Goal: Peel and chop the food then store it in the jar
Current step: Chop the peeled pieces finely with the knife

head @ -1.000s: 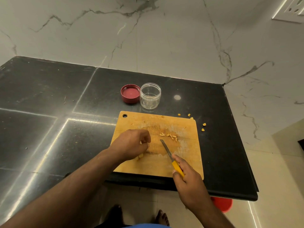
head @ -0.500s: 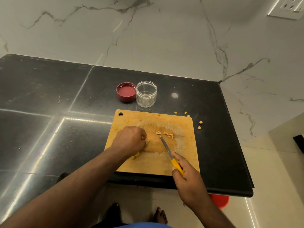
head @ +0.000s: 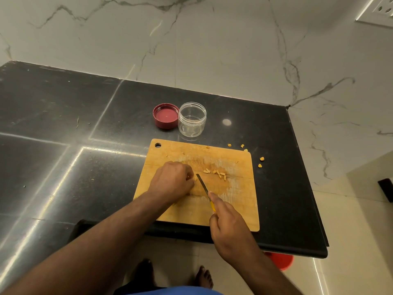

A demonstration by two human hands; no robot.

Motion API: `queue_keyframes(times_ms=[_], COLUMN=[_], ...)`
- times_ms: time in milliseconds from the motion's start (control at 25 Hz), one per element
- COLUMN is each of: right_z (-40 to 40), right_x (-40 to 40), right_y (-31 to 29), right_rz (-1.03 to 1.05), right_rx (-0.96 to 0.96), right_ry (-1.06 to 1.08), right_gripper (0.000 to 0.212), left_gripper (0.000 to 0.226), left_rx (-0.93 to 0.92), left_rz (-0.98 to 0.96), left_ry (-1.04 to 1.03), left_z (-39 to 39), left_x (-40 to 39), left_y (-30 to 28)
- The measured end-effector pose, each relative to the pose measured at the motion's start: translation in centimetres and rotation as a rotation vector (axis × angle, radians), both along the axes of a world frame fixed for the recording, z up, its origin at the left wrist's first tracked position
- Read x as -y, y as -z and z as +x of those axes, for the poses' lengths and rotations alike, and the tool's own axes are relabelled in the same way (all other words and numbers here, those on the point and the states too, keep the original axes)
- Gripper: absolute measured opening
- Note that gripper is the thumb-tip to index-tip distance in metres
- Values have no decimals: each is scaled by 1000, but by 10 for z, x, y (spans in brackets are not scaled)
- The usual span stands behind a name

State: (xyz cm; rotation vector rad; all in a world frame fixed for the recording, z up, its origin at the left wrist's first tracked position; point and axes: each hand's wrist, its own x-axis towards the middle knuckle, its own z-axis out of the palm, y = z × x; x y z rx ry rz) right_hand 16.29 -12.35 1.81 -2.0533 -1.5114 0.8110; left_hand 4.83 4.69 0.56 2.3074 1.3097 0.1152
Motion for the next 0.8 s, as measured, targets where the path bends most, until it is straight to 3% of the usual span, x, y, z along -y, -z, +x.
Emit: queue_keyframes(times_ms=[480, 640, 800], right_z=[-11, -10, 7], right_x=[-10, 8, 24], right_y=[6, 4, 12], right_rz=[-33, -54, 14], right_rx=[127, 86, 262], right_ry=[-62, -48, -106], right_gripper=[54, 56, 33], left_gripper=[16, 15, 20], left_rx=[44, 33, 22], left_rz=[10, 2, 11], left_ry=[-68, -96, -105], left_z=[4, 5, 2], left_x=[4, 5, 9], left_y=[6, 6, 5])
